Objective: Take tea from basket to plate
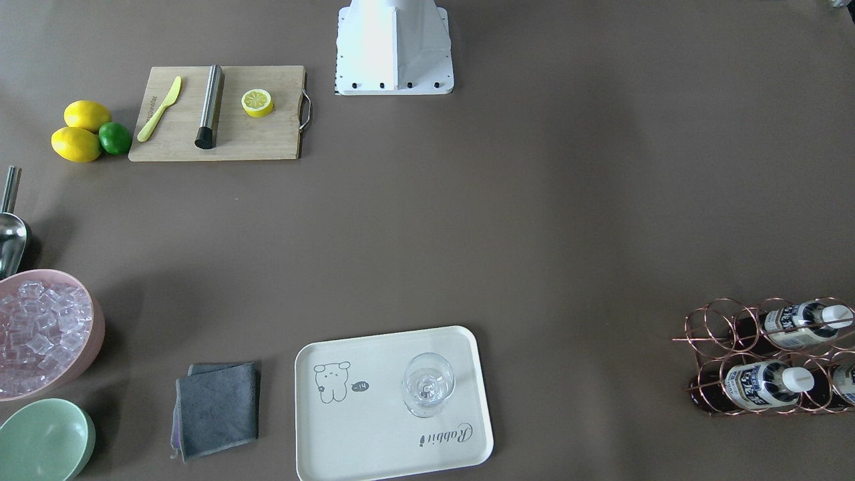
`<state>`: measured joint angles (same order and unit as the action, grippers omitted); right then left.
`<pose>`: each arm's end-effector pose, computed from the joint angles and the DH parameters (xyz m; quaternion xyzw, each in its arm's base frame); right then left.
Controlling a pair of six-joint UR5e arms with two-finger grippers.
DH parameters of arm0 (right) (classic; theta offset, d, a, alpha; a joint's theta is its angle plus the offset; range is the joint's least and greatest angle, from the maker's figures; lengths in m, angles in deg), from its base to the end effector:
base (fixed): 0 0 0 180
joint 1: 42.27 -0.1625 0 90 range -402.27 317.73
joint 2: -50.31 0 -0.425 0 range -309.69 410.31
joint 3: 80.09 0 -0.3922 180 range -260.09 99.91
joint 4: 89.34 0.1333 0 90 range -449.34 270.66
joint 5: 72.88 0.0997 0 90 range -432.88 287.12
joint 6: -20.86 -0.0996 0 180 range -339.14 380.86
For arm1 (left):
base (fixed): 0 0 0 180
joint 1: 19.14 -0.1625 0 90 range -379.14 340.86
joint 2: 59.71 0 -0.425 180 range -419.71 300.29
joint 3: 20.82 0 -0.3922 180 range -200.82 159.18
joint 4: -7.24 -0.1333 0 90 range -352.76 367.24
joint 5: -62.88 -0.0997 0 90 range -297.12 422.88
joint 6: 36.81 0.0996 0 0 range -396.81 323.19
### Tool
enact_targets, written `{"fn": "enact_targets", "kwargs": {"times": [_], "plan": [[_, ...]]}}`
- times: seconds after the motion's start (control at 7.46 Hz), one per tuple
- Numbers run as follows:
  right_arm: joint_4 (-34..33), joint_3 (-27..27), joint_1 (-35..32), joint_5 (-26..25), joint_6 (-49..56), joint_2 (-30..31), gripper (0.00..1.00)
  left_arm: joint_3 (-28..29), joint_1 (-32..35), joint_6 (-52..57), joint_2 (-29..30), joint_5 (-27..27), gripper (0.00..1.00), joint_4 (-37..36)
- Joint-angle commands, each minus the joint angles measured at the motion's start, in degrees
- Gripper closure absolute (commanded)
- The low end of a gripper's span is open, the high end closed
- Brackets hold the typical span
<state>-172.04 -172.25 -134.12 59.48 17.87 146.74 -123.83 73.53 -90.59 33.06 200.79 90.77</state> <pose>0.0806 -0.4446 0.6823 0.0211 -0.3614 0.0298 0.9317 -0.0829 -0.5038 0.5301 -0.1077 0.3971 -0.4017 0.8181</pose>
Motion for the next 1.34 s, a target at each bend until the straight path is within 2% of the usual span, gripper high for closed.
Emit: {"fn": "enact_targets", "kwargs": {"times": [0.0, 0.27, 0.54, 0.67, 1.21], "plan": [[0.0, 0.0, 0.0, 0.0, 0.0, 0.0, 0.01, 6.1, -0.2, -28.9, 11.7, 0.1, 0.02, 0.6], [0.0, -0.1, 0.0, 0.1, 0.0, -0.1, 0.01, 11.4, -1.3, -42.0, 17.3, 0.2, 0.03, 3.8], [0.0, -0.3, 0.0, 0.0, 0.0, -0.1, 0.01, 20.3, -3.5, -53.7, 21.8, -0.2, 0.03, 15.8], [0.0, -0.3, 0.0, 0.0, 0.0, 0.0, 0.01, 24.4, -4.0, -58.7, 24.6, -0.3, 0.03, 18.4], [0.0, -0.7, 0.0, 0.0, 0.0, -0.1, 0.01, 25.0, -9.3, -65.0, 26.4, -0.8, 0.03, 18.8]]}}
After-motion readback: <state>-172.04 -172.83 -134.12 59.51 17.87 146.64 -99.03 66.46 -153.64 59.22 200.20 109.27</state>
